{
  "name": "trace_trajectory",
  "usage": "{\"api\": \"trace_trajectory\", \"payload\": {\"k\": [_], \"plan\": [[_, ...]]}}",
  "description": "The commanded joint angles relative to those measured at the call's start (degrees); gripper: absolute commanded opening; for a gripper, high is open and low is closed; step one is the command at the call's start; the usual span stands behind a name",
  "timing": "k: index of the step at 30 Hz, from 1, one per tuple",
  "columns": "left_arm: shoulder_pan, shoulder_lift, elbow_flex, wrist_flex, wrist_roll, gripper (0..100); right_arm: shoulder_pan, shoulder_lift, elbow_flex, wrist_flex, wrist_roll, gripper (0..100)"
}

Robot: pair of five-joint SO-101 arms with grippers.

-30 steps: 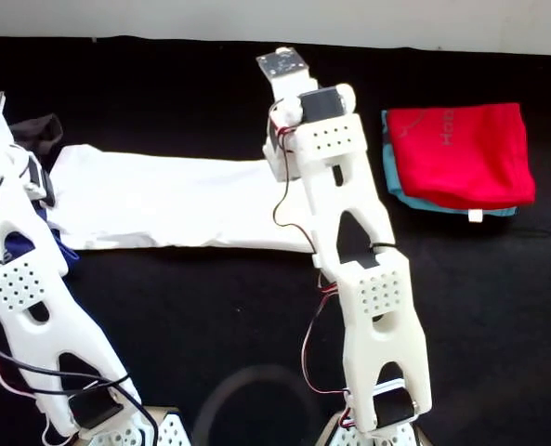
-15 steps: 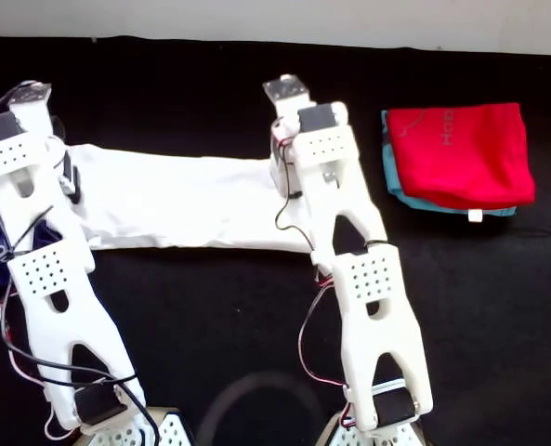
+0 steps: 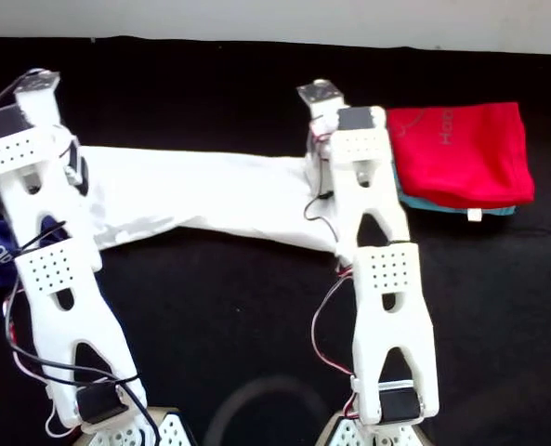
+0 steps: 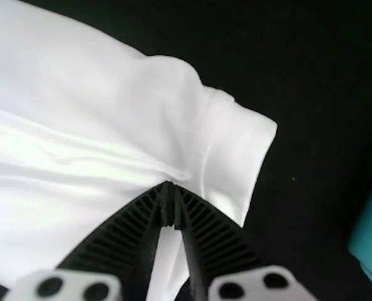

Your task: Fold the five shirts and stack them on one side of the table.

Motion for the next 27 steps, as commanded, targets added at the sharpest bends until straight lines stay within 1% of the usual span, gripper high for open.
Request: {"api": "trace_trajectory", "payload": {"k": [1,5,9,14,16,20,22,25,27], "plan": [[3.1,-0.6,-1.8,0.6,0.6,13,3.4,-0.3,-7.3,3.7,0.9,0.6],[3.6,2.2,-2.2,-2.0,0.6,13,3.4,-0.5,-10.6,5.1,0.9,0.6],[1.8,6.1,-2.3,-4.3,0.6,13,3.4,-0.8,-11.1,5.2,0.9,0.6],[-0.3,6.6,-2.5,-3.9,4.7,13,3.0,-4.4,-11.0,5.2,1.0,0.6],[0.1,5.7,-3.6,-3.6,4.8,13,2.8,-6.5,-10.6,5.2,1.0,0.6],[1.9,2.3,-5.8,0.1,5.1,13,2.4,-8.7,-10.5,5.2,1.0,0.6],[1.5,1.1,-5.8,-0.1,5.0,15,2.4,-9.1,-10.5,5.3,1.0,0.6],[0.1,1.0,-5.8,-0.1,4.9,23,2.7,-9.2,-10.5,5.3,1.0,0.6],[-1.2,0.8,-5.6,-0.1,4.9,23,2.7,-9.2,-10.5,5.3,1.0,0.6]]}}
